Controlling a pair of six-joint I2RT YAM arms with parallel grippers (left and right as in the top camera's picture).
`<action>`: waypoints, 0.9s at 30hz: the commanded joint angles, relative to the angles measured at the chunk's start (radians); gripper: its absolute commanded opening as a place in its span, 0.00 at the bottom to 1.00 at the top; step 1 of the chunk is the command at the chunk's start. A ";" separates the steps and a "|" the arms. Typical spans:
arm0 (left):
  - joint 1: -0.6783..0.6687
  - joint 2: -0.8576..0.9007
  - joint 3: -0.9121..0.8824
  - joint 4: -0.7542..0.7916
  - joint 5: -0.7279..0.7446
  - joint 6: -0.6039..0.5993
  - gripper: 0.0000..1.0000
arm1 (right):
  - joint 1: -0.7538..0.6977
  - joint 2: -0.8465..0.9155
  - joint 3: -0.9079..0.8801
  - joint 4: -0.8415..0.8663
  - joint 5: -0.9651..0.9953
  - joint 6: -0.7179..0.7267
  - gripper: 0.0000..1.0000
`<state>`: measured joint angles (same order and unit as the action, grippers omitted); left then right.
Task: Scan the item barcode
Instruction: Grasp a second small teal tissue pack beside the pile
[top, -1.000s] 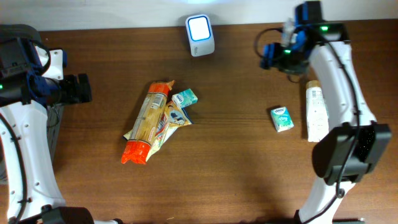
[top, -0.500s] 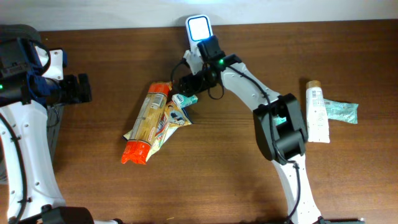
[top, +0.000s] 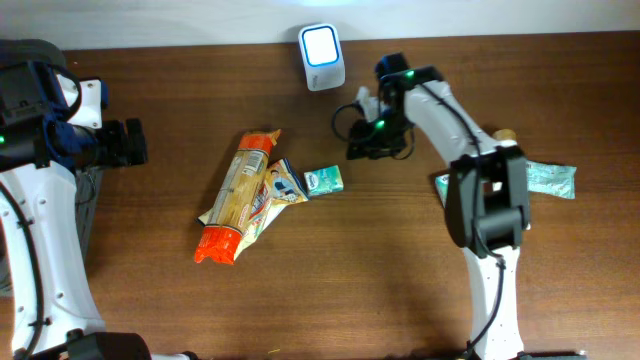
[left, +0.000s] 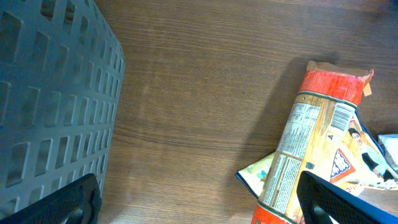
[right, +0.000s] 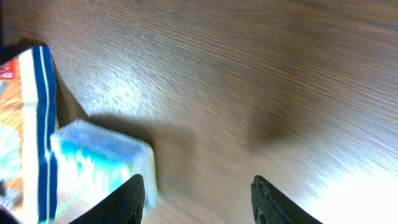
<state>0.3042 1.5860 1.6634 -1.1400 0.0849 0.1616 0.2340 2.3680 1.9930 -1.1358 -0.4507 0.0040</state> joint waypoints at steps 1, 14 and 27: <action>0.005 -0.002 0.007 0.001 0.000 0.013 0.99 | 0.027 -0.090 0.006 -0.051 0.020 -0.071 0.55; 0.004 -0.002 0.007 0.001 0.000 0.013 0.99 | 0.134 0.006 0.004 0.023 0.033 -0.315 0.64; 0.004 -0.002 0.007 0.001 0.000 0.013 0.99 | 0.130 0.050 -0.013 0.024 -0.035 -0.340 0.27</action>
<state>0.3042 1.5860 1.6634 -1.1404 0.0849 0.1616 0.3649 2.3993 1.9934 -1.1103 -0.4713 -0.3305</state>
